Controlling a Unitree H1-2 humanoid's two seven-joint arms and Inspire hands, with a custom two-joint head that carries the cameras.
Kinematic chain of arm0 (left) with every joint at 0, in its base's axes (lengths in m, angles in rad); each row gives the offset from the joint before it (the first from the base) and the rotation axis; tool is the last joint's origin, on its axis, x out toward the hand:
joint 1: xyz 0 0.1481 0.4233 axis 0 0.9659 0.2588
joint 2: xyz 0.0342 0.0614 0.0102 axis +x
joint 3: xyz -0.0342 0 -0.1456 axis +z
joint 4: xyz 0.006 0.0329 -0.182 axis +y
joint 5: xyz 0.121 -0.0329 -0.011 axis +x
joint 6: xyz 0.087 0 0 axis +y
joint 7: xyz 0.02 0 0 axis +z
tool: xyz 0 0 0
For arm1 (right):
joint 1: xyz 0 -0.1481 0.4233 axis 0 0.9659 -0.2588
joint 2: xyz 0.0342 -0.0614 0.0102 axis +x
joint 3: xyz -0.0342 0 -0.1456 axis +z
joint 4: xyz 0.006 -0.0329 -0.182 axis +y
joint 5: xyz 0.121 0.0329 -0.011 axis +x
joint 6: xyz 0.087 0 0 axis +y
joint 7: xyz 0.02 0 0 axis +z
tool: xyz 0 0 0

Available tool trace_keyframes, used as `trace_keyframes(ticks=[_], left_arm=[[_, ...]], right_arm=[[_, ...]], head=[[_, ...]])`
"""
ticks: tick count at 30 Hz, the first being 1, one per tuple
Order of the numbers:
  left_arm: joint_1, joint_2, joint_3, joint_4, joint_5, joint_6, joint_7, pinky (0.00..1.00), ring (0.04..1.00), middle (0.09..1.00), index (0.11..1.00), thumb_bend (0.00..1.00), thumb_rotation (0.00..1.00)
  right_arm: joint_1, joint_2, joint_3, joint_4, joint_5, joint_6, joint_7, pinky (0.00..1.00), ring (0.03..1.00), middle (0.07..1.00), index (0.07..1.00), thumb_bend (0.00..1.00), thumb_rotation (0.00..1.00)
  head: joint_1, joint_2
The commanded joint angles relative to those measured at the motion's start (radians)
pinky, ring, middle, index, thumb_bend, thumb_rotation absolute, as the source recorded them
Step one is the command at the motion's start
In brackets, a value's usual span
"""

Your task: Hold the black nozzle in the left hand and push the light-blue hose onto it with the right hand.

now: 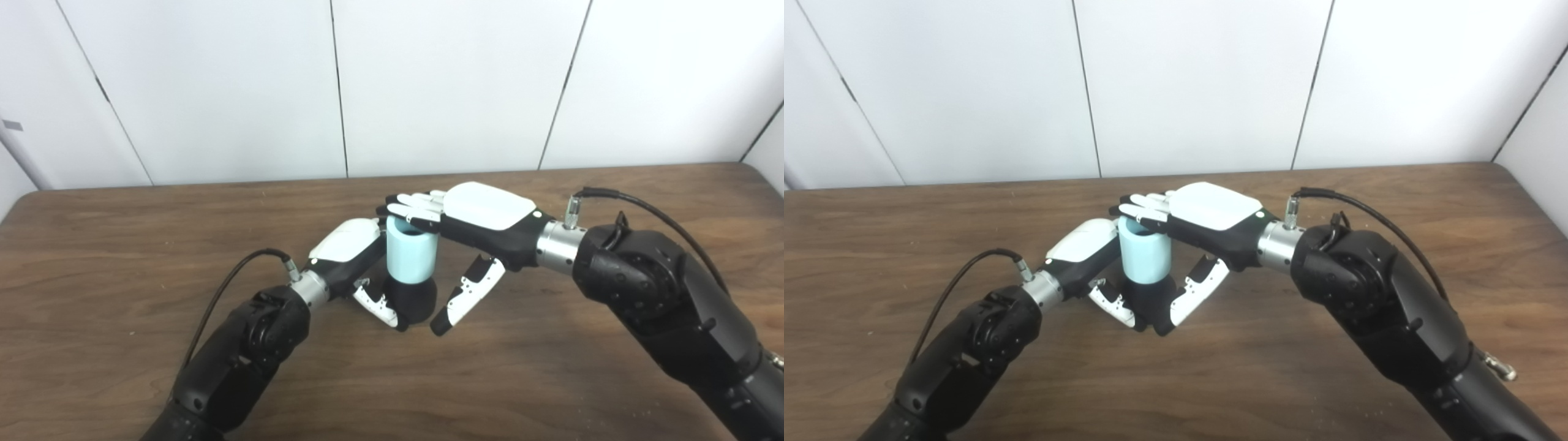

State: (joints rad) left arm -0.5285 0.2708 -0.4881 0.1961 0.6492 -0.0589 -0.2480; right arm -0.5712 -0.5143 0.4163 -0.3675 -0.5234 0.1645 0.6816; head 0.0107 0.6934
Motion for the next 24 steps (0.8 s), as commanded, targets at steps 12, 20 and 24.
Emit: trace_keyframes(ticks=[12,20,24], left_arm=[[-0.011,0.011,-0.006,0.024,0.017,0.006,-0.029,1.00,0.624,0.457,0.497,0.53,0.00],[-0.011,0.012,-0.005,0.023,0.017,0.007,-0.033,1.00,0.624,0.458,0.497,0.53,0.00],[-0.011,0.011,-0.005,0.022,0.018,0.008,-0.033,1.00,0.621,0.458,0.497,0.53,0.00]], right_arm=[[0.015,0.002,-0.061,0.004,0.056,-0.117,-0.057,0.87,0.922,0.992,0.981,0.76,0.48],[0.031,0.047,-0.131,0.011,0.003,-0.162,-0.161,0.81,0.906,0.981,0.990,0.83,0.37],[0.038,0.061,-0.149,-0.011,-0.040,-0.122,-0.156,0.77,0.906,0.976,0.989,0.85,0.33]], head=[[0.003,0.000],[0.001,-0.003],[0.001,-0.003]])
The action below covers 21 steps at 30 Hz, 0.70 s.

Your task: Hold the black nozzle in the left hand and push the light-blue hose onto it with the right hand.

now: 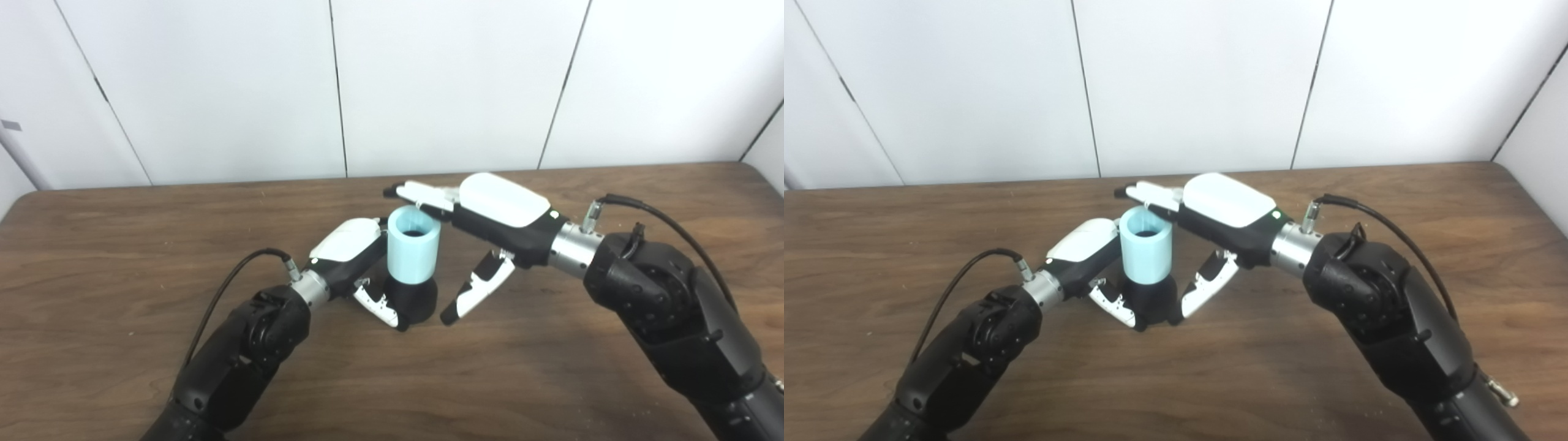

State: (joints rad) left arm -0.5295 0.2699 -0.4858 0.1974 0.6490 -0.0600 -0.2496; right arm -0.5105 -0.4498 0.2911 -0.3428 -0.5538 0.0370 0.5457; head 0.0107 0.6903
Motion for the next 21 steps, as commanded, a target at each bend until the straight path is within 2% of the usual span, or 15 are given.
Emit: trace_keyframes(ticks=[1,9,14,16,19,21], left_arm=[[-0.009,0.012,-0.008,0.021,0.018,0.009,-0.032,1.00,0.620,0.458,0.497,0.53,0.00],[-0.007,0.013,-0.007,0.022,0.013,0.009,-0.036,1.00,0.618,0.458,0.497,0.53,0.00],[-0.007,0.013,-0.007,0.021,0.015,0.008,-0.034,1.00,0.618,0.457,0.497,0.53,0.00],[-0.006,0.015,-0.008,0.020,0.016,0.008,-0.034,1.00,0.618,0.456,0.498,0.53,0.00],[-0.005,0.015,-0.006,0.016,0.013,0.012,-0.039,1.00,0.618,0.454,0.499,0.53,0.00],[-0.005,0.015,-0.005,0.015,0.013,0.013,-0.040,1.00,0.618,0.454,0.499,0.53,0.00]], right_arm=[[-0.020,-0.003,-0.029,-0.038,-0.012,0.008,-0.023,0.77,0.905,0.974,0.986,0.85,0.32],[-0.003,0.007,-0.065,-0.050,-0.026,0.014,-0.036,0.76,0.903,0.963,0.984,0.85,0.31],[0.019,0.008,-0.073,-0.045,-0.043,0.049,-0.019,0.74,0.886,0.946,0.965,0.81,0.19],[0.029,0.003,-0.071,-0.046,-0.055,0.081,0.000,0.70,0.845,0.921,0.915,0.79,0.06],[0.048,0.004,-0.073,-0.053,-0.069,0.139,0.018,0.64,0.784,0.860,0.850,0.77,0.01],[0.051,0.004,-0.072,-0.055,-0.071,0.154,0.021,0.62,0.769,0.843,0.834,0.77,0.00]], head=[[0.001,0.001],[0.000,0.006],[0.000,0.006],[0.004,0.008],[0.004,0.008],[0.004,0.008]])
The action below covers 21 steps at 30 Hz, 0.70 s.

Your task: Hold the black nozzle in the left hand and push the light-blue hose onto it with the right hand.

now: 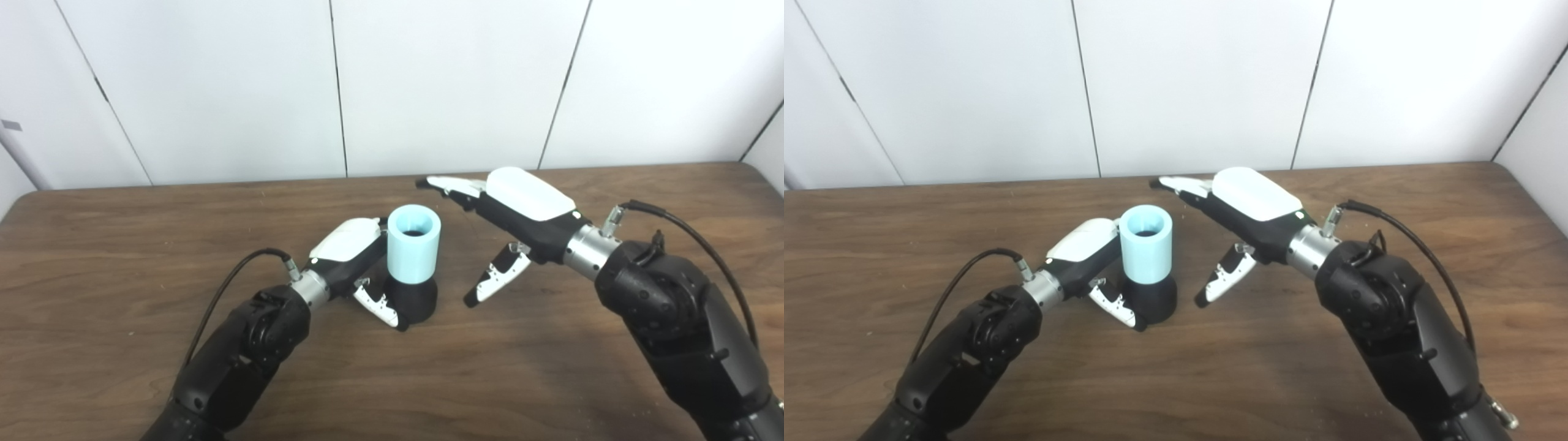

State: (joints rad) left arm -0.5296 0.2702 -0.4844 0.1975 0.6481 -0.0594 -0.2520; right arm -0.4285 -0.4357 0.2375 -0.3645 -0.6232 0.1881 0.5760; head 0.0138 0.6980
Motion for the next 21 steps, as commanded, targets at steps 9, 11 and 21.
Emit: trace_keyframes(ticks=[9,11,21], left_arm=[[0.002,0.015,-0.006,0.011,0.018,0.008,-0.029,1.00,0.619,0.455,0.498,0.53,0.00],[0.003,0.016,-0.005,0.010,0.017,0.007,-0.028,1.00,0.621,0.458,0.497,0.53,0.00],[0.005,0.009,0.006,0.004,0.003,0.033,-0.047,1.00,0.677,0.627,0.498,0.52,0.06]], right_arm=[[0.087,0.108,-0.138,0.070,0.129,0.031,-0.179,0.48,0.635,0.711,0.731,0.74,0.04],[0.098,0.118,-0.152,0.101,0.150,0.007,-0.220,0.48,0.635,0.715,0.735,0.74,0.06],[0.147,0.176,-0.188,0.191,0.211,-0.068,-0.391,0.49,0.632,0.718,0.740,0.74,0.12]], head=[[0.004,-0.005],[0.004,-0.005],[0.009,-0.007]])
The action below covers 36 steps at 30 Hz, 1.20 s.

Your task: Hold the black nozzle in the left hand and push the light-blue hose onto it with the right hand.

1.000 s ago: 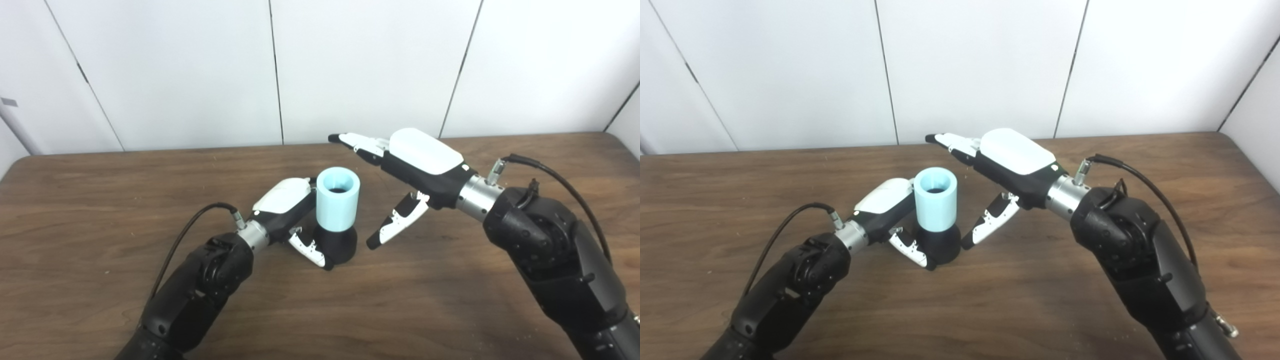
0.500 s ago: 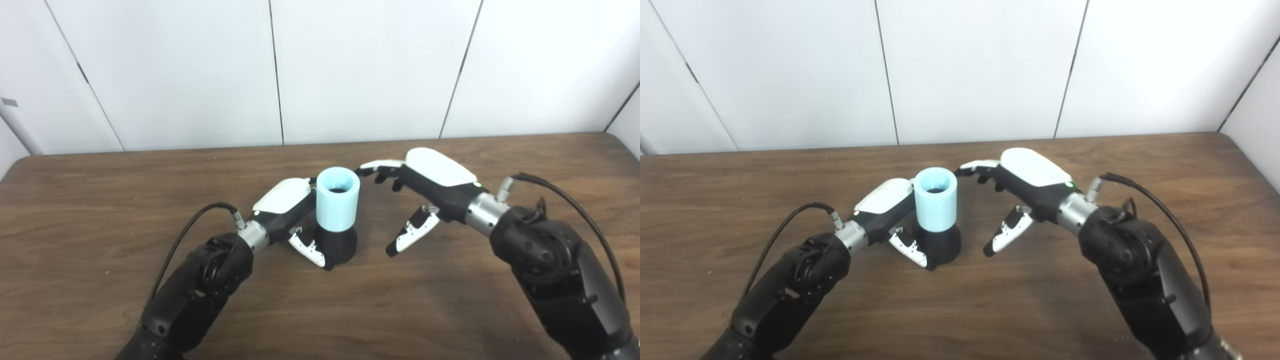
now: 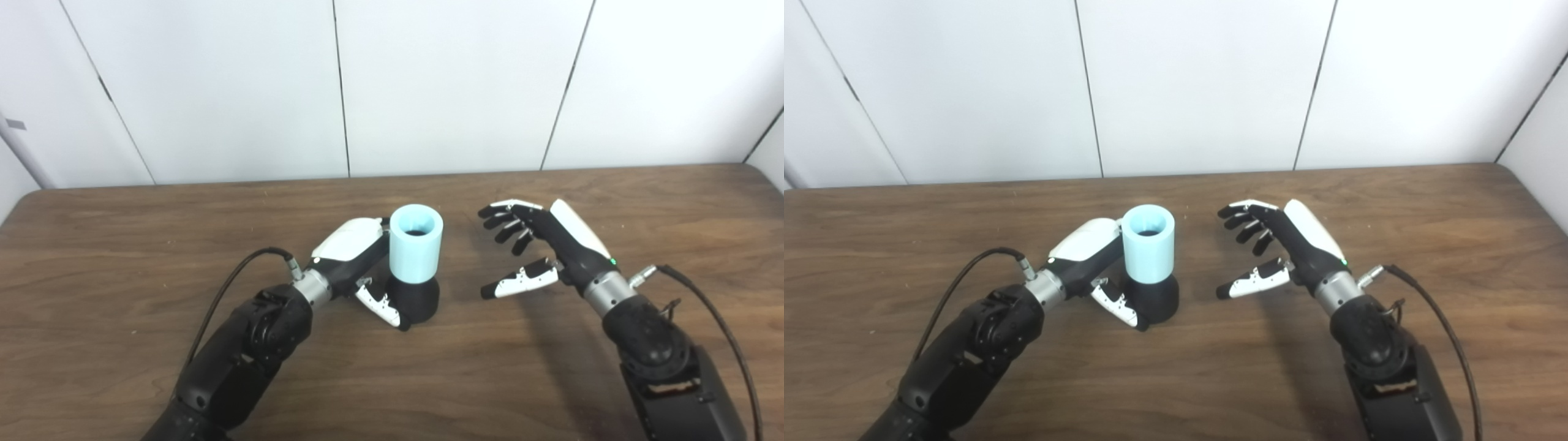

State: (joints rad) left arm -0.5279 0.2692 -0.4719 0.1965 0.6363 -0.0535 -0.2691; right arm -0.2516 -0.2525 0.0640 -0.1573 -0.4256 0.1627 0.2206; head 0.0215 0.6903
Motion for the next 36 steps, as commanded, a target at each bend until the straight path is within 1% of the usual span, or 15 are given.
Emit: trace_keyframes(ticks=[1,2,4,5,7,10,17,19,21,22,24,28,30,33,36], left_arm=[[0.003,0.011,-0.003,0.005,0.011,0.030,-0.034,1.00,0.682,0.646,0.498,0.52,0.06],[0.003,0.011,0.000,0.006,0.008,0.033,-0.038,1.00,0.763,0.758,0.670,0.75,0.18],[0.002,0.011,0.004,0.006,0.004,0.041,-0.045,1.00,0.805,0.816,0.759,0.87,0.24],[0.000,0.012,0.006,0.008,0.004,0.049,-0.050,1.00,0.896,0.899,0.854,0.95,0.31],[-0.002,0.012,0.008,0.009,0.004,0.058,-0.057,1.00,0.970,0.962,0.931,0.99,0.36],[-0.002,0.013,0.009,0.002,0.008,0.079,-0.068,1.00,0.998,0.996,0.989,1.00,0.39],[-0.002,0.017,0.004,-0.018,0.027,0.135,-0.090,1.00,1.000,1.000,1.000,1.00,0.35],[-0.003,0.021,0.004,-0.034,0.028,0.165,-0.113,1.00,1.000,1.000,1.000,1.00,0.34],[0.001,0.020,0.023,-0.071,-0.003,0.216,-0.148,1.00,1.000,1.000,1.000,1.00,0.30],[0.010,0.015,0.039,-0.099,-0.025,0.245,-0.162,1.00,1.000,0.994,0.996,0.99,0.25],[0.032,0.006,0.070,-0.141,-0.062,0.281,-0.165,1.00,1.000,0.966,0.977,0.95,0.21],[0.082,-0.001,0.129,-0.193,-0.084,0.309,-0.120,1.00,0.972,0.925,0.943,0.90,0.15],[0.105,0.004,0.166,-0.224,-0.093,0.322,-0.099,1.00,0.949,0.913,0.930,0.88,0.09],[0.132,-0.002,0.222,-0.257,-0.122,0.326,-0.073,0.99,0.934,0.903,0.921,0.86,0.06],[0.158,-0.027,0.270,-0.292,-0.148,0.339,-0.040,0.87,0.892,0.868,0.884,0.84,0.03]], right_arm=[[-0.027,-0.003,-0.016,-0.014,0.015,-0.045,-0.046,0.49,0.632,0.718,0.741,0.74,0.12],[-0.025,0.000,-0.017,-0.012,0.017,-0.046,-0.052,0.49,0.631,0.718,0.740,0.74,0.12],[-0.021,0.002,-0.016,-0.013,0.021,-0.046,-0.062,0.48,0.631,0.718,0.740,0.74,0.12],[-0.020,0.000,-0.016,-0.017,0.025,-0.043,-0.063,0.48,0.631,0.718,0.739,0.73,0.11],[-0.018,-0.003,-0.015,-0.022,0.032,-0.039,-0.065,0.48,0.630,0.718,0.738,0.73,0.11],[-0.019,-0.011,-0.020,-0.027,0.047,-0.031,-0.059,0.48,0.627,0.715,0.740,0.73,0.11],[-0.020,-0.017,-0.026,-0.035,0.067,-0.025,-0.059,0.49,0.622,0.714,0.742,0.73,0.11],[-0.020,-0.017,-0.024,-0.039,0.067,-0.026,-0.060,0.49,0.622,0.713,0.742,0.73,0.11],[-0.019,-0.018,-0.022,-0.040,0.064,-0.028,-0.061,0.49,0.622,0.713,0.746,0.74,0.11],[-0.019,-0.019,-0.020,-0.038,0.063,-0.028,-0.061,0.49,0.622,0.714,0.752,0.74,0.11],[-0.019,-0.019,-0.018,-0.038,0.060,-0.027,-0.061,0.49,0.622,0.714,0.756,0.74,0.11],[-0.017,-0.021,-0.017,-0.038,0.059,-0.026,-0.060,0.49,0.622,0.715,0.758,0.74,0.10],[-0.015,-0.024,-0.020,-0.046,0.063,-0.022,-0.057,0.49,0.622,0.717,0.759,0.74,0.10],[-0.013,-0.027,-0.024,-0.052,0.068,-0.022,-0.055,0.49,0.622,0.718,0.760,0.74,0.10],[-0.012,-0.030,-0.028,-0.051,0.074,-0.026,-0.057,0.49,0.623,0.718,0.760,0.73,0.09]], head=[[0.000,0.001],[0.000,0.001],[0.003,0.002],[0.003,0.002],[0.004,0.002],[0.004,0.002],[0.003,0.004],[0.004,0.006],[0.005,0.005],[0.006,0.005],[0.007,0.005],[0.025,0.003],[0.039,0.001],[0.054,0.000],[0.059,-0.001]])
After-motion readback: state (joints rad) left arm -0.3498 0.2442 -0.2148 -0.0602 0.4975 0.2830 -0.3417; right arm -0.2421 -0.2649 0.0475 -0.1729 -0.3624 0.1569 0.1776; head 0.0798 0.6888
